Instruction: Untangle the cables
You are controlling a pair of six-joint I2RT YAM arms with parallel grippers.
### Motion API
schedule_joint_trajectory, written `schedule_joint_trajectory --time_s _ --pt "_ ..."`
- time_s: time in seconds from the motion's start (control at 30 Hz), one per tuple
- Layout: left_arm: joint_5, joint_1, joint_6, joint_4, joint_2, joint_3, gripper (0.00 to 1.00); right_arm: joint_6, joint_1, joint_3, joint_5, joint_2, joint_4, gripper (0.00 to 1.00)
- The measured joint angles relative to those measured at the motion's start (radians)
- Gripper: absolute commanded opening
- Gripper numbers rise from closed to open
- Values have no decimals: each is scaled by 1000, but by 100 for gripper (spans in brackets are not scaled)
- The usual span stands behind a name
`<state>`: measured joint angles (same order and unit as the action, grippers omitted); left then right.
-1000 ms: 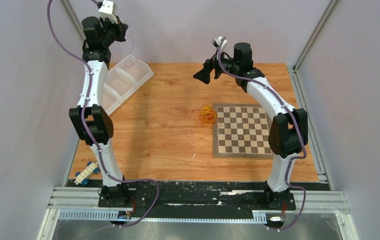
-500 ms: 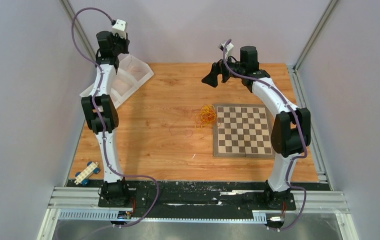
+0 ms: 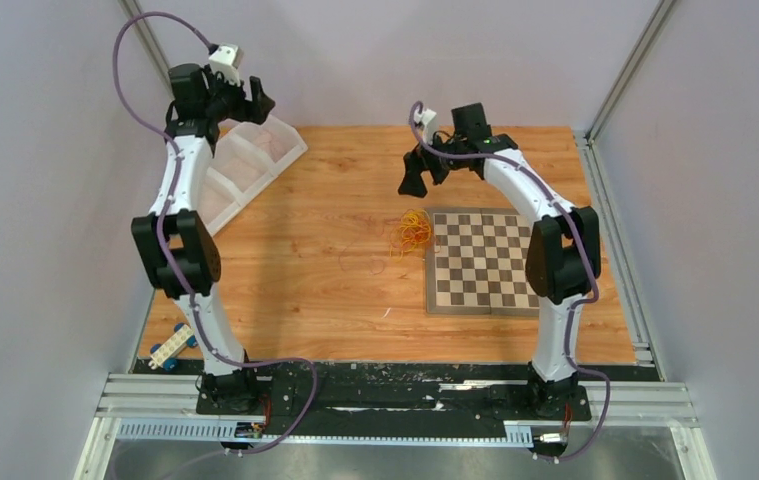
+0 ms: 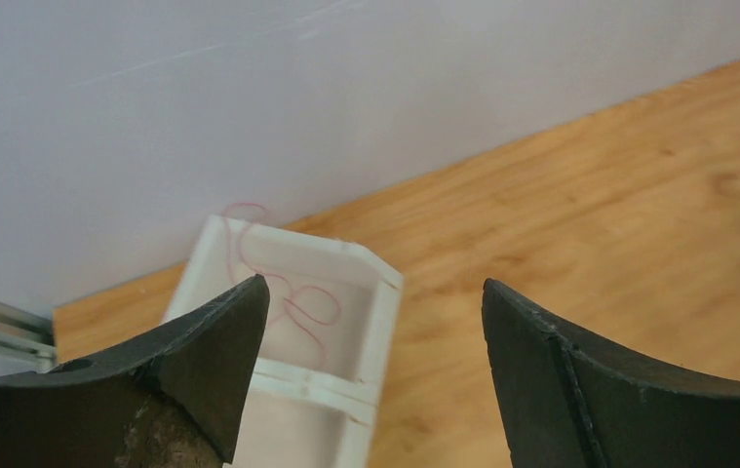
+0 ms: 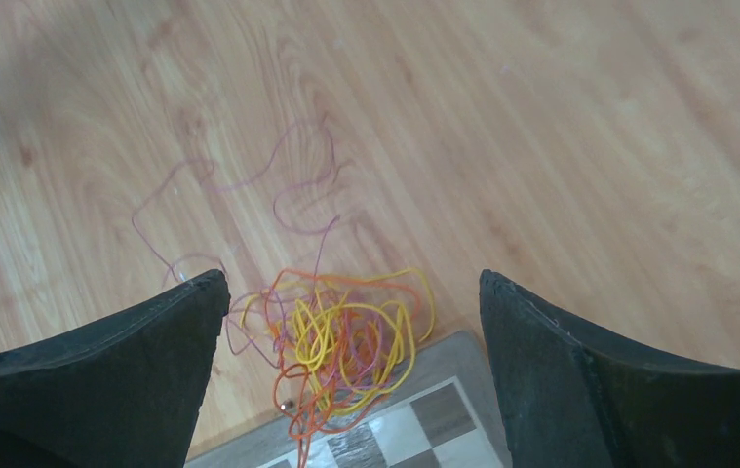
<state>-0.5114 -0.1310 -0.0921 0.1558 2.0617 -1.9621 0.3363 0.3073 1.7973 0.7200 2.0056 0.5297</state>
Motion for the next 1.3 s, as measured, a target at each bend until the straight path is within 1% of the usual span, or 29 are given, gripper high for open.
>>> schedule_joint_trajectory --time_s 0.1,0.13,0.17,0.2,0.23,0.33,0.37,0.4,0.43,0.5,0.53,0.6,0.73,0.83,0.9,0.97,1.03,1.1,1.27,1.3 --pt "-106 0 50 18 -167 156 94 74 42 13 -59 56 122 99" --pt "-141 3 72 8 -235 243 94 92 55 11 -78 73 153 99" --pt "-164 8 89 8 -278 299 94 108 66 7 -98 90 179 98" --pt "-190 18 106 -1 -328 379 94 124 79 2 -118 110 205 94" --pt "-211 29 119 -1 -360 434 93 135 88 1 -131 127 222 86" --pt "-266 78 154 0 -405 591 87 171 119 1 -176 185 256 49" --pt "-279 94 165 3 -405 632 86 183 125 1 -185 200 260 40" --pt "-293 105 181 6 -405 670 85 192 131 1 -191 213 266 33" --pt "-306 118 197 9 -405 713 84 196 135 1 -192 221 271 27" --pt "-330 154 238 12 -405 799 84 201 140 1 -187 231 283 18" --pt "-337 169 253 12 -402 829 84 206 140 1 -181 232 285 16" --pt "-345 203 289 10 -389 872 86 211 139 1 -164 231 283 15" --pt "-354 266 375 -37 -293 865 89 216 138 0 -141 231 284 15" --pt "-365 294 472 -95 -193 834 88 216 138 0 -127 231 285 15" --pt "-369 304 541 -134 -130 808 83 216 138 0 -121 231 284 15" --pt "-370 319 600 -167 -78 785 72 216 138 -1 -116 231 283 15" --pt "-369 329 652 -196 -41 772 65 216 138 -1 -111 231 283 15" --pt "-369 349 697 -224 -11 770 60 216 138 -1 -106 231 282 15" --pt "-362 392 790 -296 40 770 52 216 137 -7 -97 231 281 15" --pt "-359 398 806 -309 50 770 46 216 137 -11 -95 231 280 16"
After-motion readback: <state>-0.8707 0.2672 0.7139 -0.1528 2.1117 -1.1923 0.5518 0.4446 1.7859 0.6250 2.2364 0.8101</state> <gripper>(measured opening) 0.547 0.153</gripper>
